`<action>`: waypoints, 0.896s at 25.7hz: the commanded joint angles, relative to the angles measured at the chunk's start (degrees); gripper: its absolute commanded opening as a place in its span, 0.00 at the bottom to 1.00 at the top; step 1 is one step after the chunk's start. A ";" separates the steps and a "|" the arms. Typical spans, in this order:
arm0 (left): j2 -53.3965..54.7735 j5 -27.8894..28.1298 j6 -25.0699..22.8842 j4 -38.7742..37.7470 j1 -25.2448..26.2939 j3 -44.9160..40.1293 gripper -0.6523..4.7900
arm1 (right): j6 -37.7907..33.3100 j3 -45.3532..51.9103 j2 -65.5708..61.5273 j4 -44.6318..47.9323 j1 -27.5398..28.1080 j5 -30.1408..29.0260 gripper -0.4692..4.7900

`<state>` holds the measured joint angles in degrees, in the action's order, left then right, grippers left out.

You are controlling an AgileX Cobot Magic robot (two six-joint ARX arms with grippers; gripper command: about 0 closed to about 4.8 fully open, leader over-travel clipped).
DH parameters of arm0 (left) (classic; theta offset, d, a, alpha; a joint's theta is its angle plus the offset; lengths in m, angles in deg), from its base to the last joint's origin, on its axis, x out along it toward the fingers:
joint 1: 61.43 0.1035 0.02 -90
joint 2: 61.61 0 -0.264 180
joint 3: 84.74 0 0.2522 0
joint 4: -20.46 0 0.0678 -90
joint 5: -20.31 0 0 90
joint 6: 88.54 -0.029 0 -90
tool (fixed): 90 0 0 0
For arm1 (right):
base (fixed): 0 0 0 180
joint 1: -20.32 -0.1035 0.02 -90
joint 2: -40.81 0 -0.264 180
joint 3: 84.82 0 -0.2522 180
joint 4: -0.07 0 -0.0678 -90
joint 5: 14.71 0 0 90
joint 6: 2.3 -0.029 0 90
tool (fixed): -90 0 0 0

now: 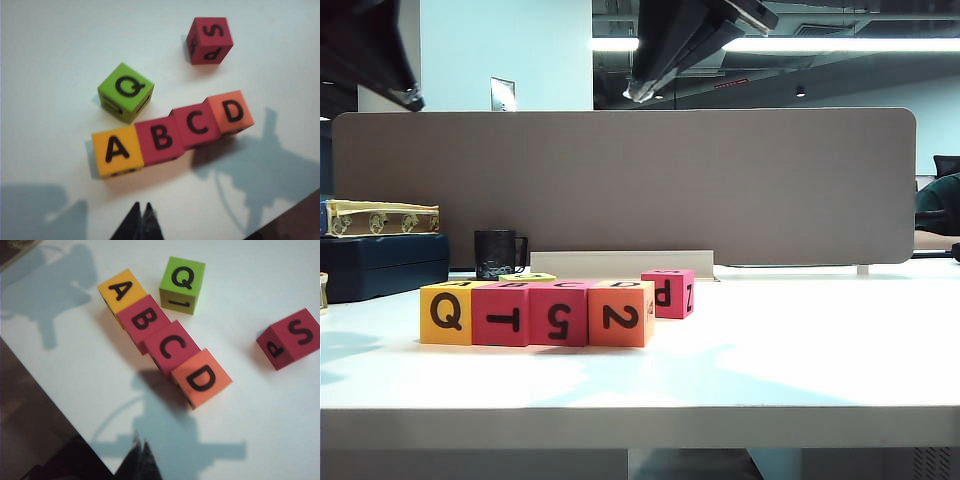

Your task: Select the appropriate blocks from the scattered letter blocks on the table and arrange them in a row to spell out "ABCD".

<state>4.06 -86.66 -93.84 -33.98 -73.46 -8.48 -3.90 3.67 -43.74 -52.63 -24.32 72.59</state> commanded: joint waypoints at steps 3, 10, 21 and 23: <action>-4.48 1.73 1.27 1.18 -0.11 -5.25 0.11 | -0.39 -0.22 0.33 -1.38 -0.20 0.20 0.09; -7.87 1.64 1.29 1.57 -0.11 -9.07 0.11 | -0.37 -0.22 0.33 -1.55 -1.60 0.42 0.09; -7.85 -1.09 1.25 1.40 -0.09 -9.07 0.11 | -0.33 -0.22 0.26 -1.49 -1.49 0.42 0.09; -7.82 -1.09 1.25 1.38 -0.09 -9.07 0.11 | -0.33 -0.22 0.26 -1.51 -1.49 0.42 0.09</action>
<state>-3.61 -87.32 -92.73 -32.98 -73.48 -17.66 -4.16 3.67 -43.74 -54.70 -25.72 72.74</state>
